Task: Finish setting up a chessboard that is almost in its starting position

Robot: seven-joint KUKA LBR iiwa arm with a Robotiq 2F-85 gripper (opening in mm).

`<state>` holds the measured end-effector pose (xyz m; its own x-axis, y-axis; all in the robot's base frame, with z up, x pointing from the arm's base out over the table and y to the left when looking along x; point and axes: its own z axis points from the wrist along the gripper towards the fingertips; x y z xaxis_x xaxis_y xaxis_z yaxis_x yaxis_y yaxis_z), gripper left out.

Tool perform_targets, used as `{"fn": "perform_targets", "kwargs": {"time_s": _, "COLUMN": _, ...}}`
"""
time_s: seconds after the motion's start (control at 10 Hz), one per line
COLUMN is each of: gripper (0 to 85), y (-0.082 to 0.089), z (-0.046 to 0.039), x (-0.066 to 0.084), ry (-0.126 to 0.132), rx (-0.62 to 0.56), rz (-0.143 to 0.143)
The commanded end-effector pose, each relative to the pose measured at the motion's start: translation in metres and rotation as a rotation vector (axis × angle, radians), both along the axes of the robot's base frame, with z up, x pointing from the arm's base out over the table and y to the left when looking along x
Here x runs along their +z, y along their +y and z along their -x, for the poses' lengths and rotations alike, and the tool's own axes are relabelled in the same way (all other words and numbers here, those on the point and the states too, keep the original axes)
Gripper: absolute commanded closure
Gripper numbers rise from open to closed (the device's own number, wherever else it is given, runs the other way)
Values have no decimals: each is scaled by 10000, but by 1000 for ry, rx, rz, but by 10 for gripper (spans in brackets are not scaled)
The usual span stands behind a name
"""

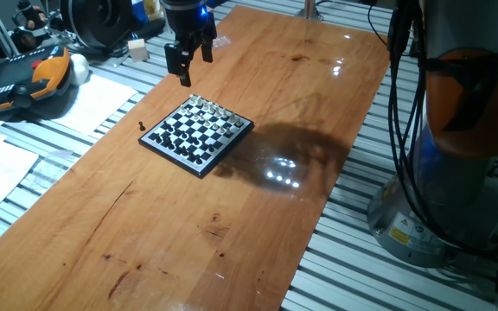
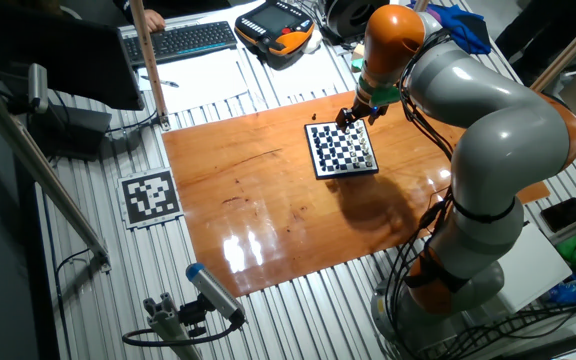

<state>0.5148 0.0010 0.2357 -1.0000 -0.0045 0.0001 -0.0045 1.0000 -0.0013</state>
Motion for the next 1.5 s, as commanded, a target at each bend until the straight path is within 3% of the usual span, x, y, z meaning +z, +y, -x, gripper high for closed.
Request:
{"fn": "perform_targets", "kwargs": {"time_s": 0.0, "gripper": 850, "y": -2, "z": -2, "x": 2, "ry": 218, "rx": 107, "rz": 162}}
{"fn": "perform_targets", "kwargs": {"time_s": 1.2, "gripper": 850, "y": -4, "z": -2, "x": 2, "ry": 218, "rx": 104, "rz": 159}}
{"fn": "perform_targets", "kwargs": {"time_s": 1.4, "gripper": 850, "y": -4, "z": -2, "x": 2, "ry": 193, "rx": 37, "rz": 167}}
